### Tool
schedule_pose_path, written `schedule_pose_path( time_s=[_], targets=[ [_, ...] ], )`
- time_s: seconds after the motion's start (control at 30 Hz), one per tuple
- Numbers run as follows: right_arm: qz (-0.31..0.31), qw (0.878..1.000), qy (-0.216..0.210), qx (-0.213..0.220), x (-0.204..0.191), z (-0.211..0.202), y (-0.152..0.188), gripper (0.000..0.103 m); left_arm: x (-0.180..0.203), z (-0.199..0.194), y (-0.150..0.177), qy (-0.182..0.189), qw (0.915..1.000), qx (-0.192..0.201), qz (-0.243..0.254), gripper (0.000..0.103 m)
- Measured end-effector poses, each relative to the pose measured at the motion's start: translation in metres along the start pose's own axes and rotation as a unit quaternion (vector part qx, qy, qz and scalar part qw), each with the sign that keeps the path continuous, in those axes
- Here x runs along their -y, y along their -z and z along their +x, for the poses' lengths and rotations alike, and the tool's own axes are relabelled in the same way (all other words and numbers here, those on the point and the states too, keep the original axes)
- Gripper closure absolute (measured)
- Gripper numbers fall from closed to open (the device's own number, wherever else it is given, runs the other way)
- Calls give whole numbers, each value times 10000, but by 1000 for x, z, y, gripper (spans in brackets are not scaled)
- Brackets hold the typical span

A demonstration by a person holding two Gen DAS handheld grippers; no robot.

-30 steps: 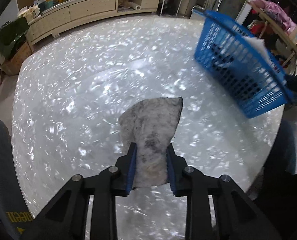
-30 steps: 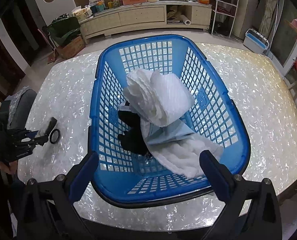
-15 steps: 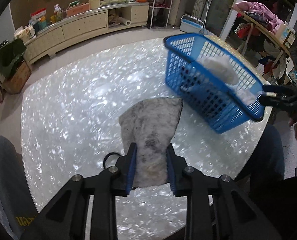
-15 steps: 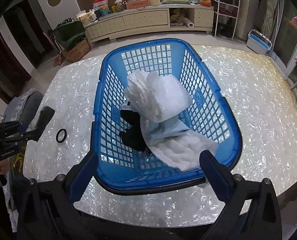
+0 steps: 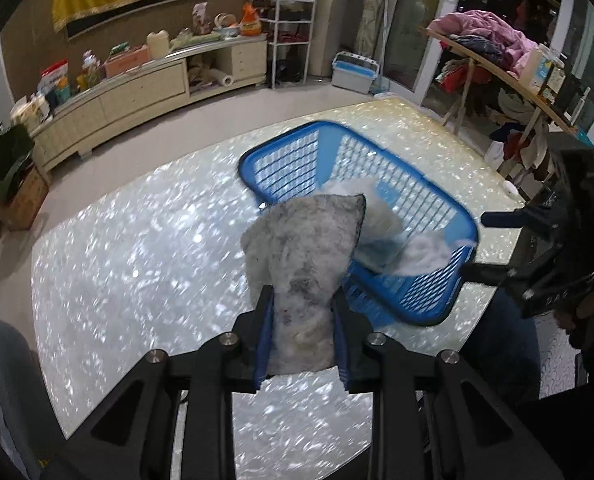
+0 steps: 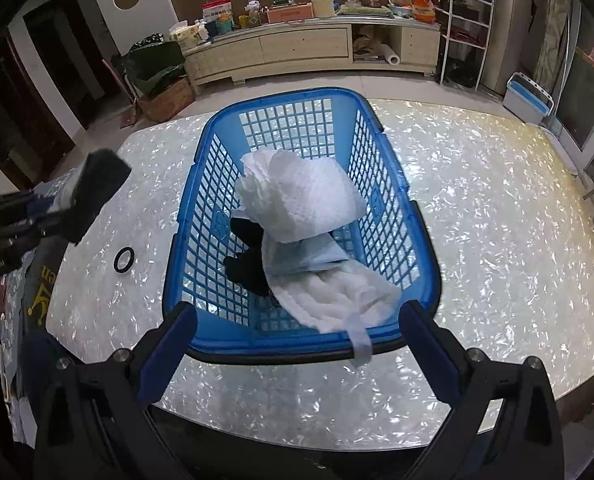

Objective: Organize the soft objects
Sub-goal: 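Carry the grey square pad with the left gripper into the basket and release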

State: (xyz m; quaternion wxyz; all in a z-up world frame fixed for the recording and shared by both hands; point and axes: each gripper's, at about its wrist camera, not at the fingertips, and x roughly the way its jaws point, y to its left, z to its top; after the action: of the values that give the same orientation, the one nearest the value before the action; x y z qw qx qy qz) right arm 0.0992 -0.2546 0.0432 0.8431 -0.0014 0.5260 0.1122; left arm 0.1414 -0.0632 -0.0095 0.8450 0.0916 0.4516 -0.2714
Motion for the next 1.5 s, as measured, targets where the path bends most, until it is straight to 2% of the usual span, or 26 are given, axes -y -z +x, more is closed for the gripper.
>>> schedule_pose_path(
  time_s=[0.23,0.37,0.57,0.8,1.03,1.5],
  targets=[
    [142,9999,-5,80,23,-2,4,2,41,12,-35,89,9993,32,362,79],
    [238,9997,-14,107,36,-1,6,2,62,35,-52,134,9985,-126,513,79],
    [277,9995,-8,148,51,-3,5,2,78,70,-60,160,9973,-355,629,79],
    [379,9991,19,161,63,-2,4,2,87,102,-69,93,9963,-525,677,79],
    [447,9990,-42,46,74,8,2,2,83,137,-69,19,9940,-876,655,79],
    [368,9991,-186,-33,69,16,-6,2,73,154,-63,-64,9913,-1140,654,78]
  ],
)
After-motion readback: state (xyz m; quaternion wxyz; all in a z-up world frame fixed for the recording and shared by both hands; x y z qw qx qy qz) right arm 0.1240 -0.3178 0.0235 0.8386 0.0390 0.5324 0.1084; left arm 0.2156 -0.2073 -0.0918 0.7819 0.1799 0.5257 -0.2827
